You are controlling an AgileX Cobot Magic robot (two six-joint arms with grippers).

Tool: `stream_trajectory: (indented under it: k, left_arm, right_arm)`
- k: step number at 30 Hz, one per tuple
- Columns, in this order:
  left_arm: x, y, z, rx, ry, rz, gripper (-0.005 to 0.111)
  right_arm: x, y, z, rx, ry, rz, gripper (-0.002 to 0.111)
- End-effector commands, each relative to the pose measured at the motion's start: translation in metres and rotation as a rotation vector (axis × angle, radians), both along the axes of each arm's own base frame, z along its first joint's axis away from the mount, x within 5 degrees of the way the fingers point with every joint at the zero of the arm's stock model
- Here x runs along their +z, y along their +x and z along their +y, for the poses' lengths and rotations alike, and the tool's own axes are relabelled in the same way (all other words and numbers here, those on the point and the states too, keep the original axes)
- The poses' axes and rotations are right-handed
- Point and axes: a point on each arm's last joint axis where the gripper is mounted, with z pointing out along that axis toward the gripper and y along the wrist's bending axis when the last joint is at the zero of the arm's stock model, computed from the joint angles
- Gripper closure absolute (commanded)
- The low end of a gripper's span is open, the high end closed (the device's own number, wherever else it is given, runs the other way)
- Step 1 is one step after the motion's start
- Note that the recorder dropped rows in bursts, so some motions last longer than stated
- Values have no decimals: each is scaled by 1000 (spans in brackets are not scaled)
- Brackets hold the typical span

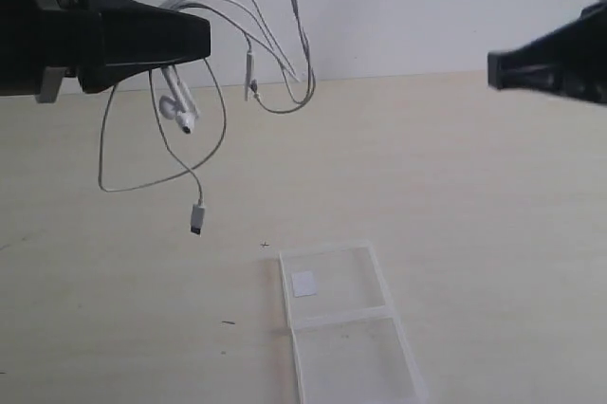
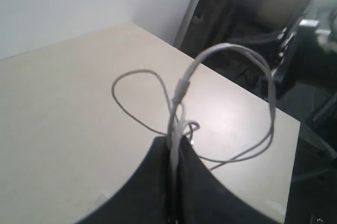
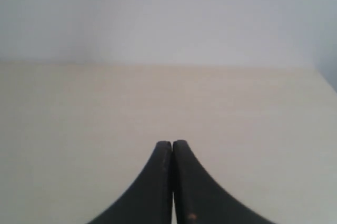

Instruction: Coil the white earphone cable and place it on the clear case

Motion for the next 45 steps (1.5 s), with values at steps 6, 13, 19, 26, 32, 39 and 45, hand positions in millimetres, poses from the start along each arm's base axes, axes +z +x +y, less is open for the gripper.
stream_trajectory:
  k: [6,13,19,26,32,39,45]
  left_arm:
    - [2,0,-2,-10,-4,-37,107]
    - [3,-2,-2,-16,1,-45,107]
    - [1,-2,-1,-16,31,-53,107]
    - [1,-1,-1,-10,33,-52,107]
    - [0,-1,-1,-11,36,-53,107]
    - [0,-1,-1,-11,36,-53,107]
    - [0,-1,-1,-11,36,-53,107]
  right_arm:
    - [-107,11,39,180,-177,499,108]
    - [-151,17,50,162,-217,655,108]
    - [-167,16,64,193,-87,704,108]
    - [-184,18,73,226,-40,731,108]
    - [-194,18,74,207,-37,768,108]
    - [-195,16,80,220,39,786,108]
    - [-194,15,83,225,82,785,108]
